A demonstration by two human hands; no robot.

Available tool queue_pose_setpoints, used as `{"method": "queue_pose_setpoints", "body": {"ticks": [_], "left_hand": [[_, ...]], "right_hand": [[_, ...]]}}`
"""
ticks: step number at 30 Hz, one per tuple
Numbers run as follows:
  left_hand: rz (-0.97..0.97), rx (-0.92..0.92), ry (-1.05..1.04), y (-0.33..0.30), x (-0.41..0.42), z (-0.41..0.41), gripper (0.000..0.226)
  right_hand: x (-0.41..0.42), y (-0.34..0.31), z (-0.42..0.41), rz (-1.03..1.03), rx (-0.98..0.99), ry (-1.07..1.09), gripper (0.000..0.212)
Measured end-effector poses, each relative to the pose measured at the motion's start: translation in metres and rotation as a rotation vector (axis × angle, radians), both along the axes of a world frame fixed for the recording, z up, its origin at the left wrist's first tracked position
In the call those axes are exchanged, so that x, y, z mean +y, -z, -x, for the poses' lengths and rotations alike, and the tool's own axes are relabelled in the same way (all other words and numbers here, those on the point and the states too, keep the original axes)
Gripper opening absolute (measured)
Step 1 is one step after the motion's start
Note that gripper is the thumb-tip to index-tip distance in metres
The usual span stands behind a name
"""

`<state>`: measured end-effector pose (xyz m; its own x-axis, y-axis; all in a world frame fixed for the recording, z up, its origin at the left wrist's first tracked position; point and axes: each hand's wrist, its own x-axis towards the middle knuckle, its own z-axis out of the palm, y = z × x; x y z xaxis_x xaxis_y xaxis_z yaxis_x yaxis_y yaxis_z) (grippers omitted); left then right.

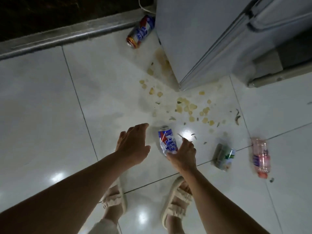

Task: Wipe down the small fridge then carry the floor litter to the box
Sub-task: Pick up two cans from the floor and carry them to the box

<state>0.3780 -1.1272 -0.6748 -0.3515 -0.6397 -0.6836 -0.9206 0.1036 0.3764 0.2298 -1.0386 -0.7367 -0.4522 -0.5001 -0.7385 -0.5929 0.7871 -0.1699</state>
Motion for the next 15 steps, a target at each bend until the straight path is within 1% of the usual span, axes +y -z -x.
{"method": "queue_pose_setpoints", "body": {"ticks": [7,10,13,15], "left_hand": [[-0.055,-0.035,0.04,0.098,0.012,-0.013,0.068],[-0.053,-0.041,0.057,0.132,0.014,-0.016,0.069],[-0.032,-0.033,0.068,0.157,0.014,-0.016,0.068],[-0.031,-0.028,0.066,0.168,0.014,-0.015,0.068]], "right_hand": [[0.02,0.115,-0.011,-0.045,0.043,0.022,0.108],[0.024,0.152,-0.017,-0.054,0.111,-0.013,0.119],[0.025,0.176,-0.019,-0.056,0.185,-0.05,0.124],[0.025,0.185,-0.021,-0.055,0.208,-0.048,0.122]]}}
